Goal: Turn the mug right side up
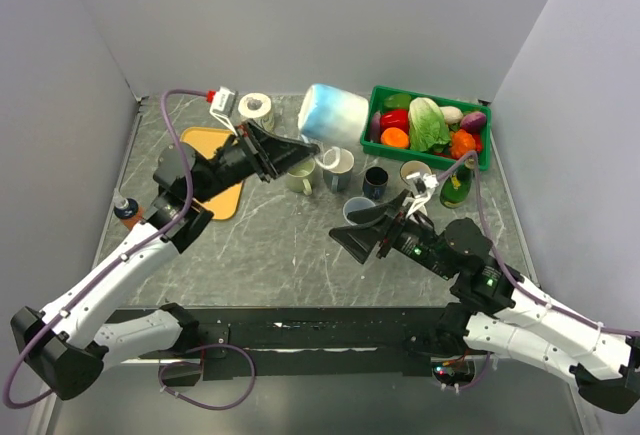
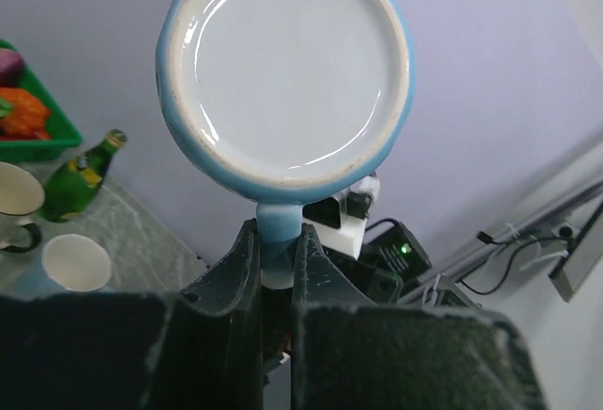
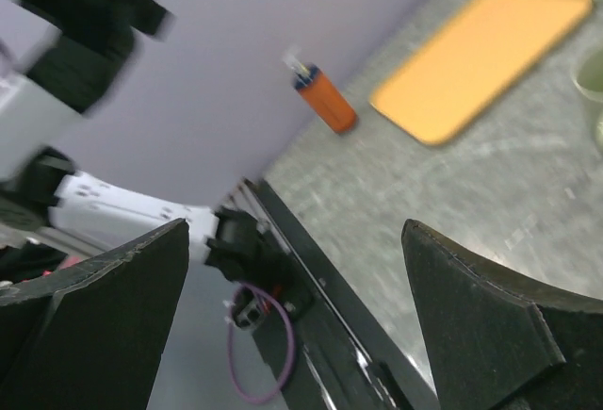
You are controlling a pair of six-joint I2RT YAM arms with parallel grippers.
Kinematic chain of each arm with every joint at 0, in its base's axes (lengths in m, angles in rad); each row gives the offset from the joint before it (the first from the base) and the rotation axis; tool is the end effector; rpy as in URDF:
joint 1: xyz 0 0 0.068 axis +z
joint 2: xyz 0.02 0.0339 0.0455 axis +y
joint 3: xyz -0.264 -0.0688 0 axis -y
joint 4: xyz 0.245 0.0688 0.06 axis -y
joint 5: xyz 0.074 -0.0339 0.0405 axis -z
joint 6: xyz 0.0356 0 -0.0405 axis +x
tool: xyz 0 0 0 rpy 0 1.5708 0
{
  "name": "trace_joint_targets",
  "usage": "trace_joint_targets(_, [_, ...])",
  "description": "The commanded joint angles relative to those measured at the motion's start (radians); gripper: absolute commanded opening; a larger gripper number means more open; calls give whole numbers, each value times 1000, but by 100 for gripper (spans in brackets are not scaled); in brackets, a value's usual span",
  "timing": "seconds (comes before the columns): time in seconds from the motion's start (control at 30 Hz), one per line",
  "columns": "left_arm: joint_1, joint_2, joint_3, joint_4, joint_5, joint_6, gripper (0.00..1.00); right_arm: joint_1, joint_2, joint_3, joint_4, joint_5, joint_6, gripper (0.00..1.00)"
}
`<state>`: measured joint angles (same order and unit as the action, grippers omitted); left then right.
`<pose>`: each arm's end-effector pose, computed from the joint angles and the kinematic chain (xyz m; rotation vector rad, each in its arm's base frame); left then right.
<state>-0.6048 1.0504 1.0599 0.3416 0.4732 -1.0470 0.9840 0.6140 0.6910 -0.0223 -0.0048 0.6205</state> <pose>0.1819 -0.1455 0.4412 0.1622 1.4529 -1.6800 0.0847 0.1278 0.3503 -0.3042 1.6320 1.2634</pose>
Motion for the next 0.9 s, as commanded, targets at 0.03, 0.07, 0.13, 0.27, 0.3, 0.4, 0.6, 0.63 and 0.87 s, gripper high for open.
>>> trace_joint_targets(0.03, [-111,-47,-37,272,-63,-44,1,1,-60,4,230,-38,-27,99])
trace_joint_targets(0.07, [-128,-46,-50,299,-77,-42,1,1,-69,2,240,-29,-25,99])
trace_joint_targets(0.13, [-164,-43,-70,318,-93,-22,1,2,-85,5,260,-21,-36,96])
trace_joint_targets(0.27, [-220,-52,-95,333,-146,24,1,2,-91,11,283,3,-47,89])
trace_joint_targets(0.3, [-243,-55,-101,339,-153,31,1,2,-89,15,283,28,-45,88])
trace_joint_targets(0.4, [-286,-53,-110,353,-176,53,1,1,-73,22,303,43,-47,87])
trace_joint_targets(0.6, [-323,-53,-161,407,-199,41,1,1,-43,1,381,69,-10,85])
trace_joint_targets(0.63, [-325,-59,-166,413,-200,41,1,2,-45,-4,386,77,-7,85])
trace_joint_targets(0.87, [-337,-78,-196,436,-206,39,1,1,-42,-8,398,91,1,77])
